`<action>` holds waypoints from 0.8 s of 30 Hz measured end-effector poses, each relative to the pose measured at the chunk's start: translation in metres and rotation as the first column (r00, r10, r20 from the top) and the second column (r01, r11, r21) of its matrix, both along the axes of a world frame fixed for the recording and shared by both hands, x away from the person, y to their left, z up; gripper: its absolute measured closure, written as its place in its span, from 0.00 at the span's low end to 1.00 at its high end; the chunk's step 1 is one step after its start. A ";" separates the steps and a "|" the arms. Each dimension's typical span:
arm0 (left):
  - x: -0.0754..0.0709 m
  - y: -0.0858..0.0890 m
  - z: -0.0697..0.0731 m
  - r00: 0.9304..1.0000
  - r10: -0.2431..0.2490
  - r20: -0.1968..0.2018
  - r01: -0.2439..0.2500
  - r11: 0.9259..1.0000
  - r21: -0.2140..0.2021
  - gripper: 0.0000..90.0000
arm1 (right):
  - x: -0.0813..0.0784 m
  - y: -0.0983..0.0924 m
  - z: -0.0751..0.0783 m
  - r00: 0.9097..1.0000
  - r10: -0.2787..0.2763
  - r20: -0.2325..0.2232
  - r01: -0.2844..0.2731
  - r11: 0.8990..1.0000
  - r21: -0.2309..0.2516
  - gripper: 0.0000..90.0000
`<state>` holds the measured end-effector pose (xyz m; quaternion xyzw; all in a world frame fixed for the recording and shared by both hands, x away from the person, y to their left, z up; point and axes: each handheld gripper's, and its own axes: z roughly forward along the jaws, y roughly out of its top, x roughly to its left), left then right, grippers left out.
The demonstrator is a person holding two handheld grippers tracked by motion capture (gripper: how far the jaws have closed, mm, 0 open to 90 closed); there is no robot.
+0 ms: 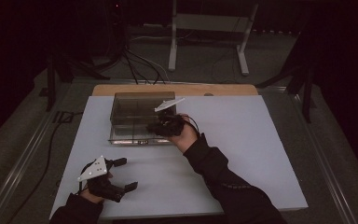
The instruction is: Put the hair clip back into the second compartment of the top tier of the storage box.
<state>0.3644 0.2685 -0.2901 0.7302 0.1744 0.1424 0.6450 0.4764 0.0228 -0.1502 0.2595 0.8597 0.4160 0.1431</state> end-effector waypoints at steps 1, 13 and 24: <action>0.000 0.000 0.000 1.000 0.000 -0.001 0.000 1.000 -0.002 0.01 | 0.000 0.002 0.000 1.000 0.002 -0.001 -0.002 1.000 -0.002 0.90; 0.000 0.000 0.000 1.000 -0.002 -0.001 0.002 1.000 -0.001 0.01 | 0.003 0.020 -0.005 1.000 0.015 -0.012 -0.015 1.000 -0.021 0.90; 0.000 0.001 0.000 1.000 -0.002 -0.003 0.002 1.000 -0.005 0.01 | 0.007 0.032 -0.009 1.000 0.013 -0.021 -0.014 0.999 -0.033 0.89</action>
